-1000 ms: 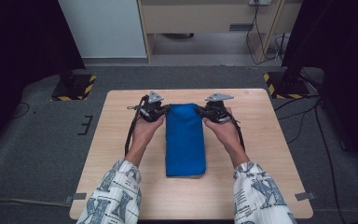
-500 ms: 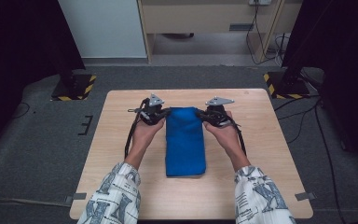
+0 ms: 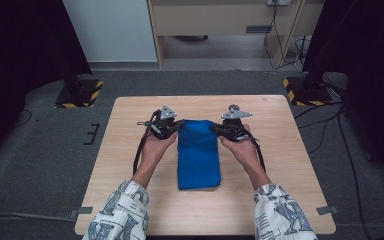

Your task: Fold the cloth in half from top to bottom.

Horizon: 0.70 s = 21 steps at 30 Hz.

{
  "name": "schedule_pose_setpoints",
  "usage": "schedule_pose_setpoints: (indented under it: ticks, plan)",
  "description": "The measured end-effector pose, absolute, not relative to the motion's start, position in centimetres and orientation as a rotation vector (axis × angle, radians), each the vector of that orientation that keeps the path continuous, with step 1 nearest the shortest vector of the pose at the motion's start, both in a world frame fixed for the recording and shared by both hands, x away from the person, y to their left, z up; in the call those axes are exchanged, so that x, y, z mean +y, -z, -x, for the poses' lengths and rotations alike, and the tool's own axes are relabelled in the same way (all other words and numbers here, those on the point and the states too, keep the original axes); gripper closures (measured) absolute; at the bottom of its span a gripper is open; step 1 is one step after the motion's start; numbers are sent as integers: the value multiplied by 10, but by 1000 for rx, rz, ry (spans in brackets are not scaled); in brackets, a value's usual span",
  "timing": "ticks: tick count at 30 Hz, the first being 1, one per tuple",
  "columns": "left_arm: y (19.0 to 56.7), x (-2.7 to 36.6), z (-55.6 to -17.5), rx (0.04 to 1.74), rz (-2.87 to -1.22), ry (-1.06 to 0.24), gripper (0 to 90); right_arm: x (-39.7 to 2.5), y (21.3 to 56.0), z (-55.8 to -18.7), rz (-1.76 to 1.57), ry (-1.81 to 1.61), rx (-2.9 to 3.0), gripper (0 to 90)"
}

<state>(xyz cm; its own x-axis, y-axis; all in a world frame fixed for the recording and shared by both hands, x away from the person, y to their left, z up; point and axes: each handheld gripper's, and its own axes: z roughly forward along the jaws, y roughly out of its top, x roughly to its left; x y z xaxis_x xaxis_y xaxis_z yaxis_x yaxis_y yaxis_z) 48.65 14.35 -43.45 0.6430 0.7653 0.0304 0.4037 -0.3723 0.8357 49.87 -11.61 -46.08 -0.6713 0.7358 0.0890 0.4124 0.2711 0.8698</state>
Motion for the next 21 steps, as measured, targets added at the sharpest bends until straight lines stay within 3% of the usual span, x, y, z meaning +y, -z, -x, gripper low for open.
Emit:
schedule_pose_setpoints:
  ticks: [21]
  plan:
    - [444,148,-458,918,-1988,-473,872,-122,466,-476,-993,-1365,2264,824]
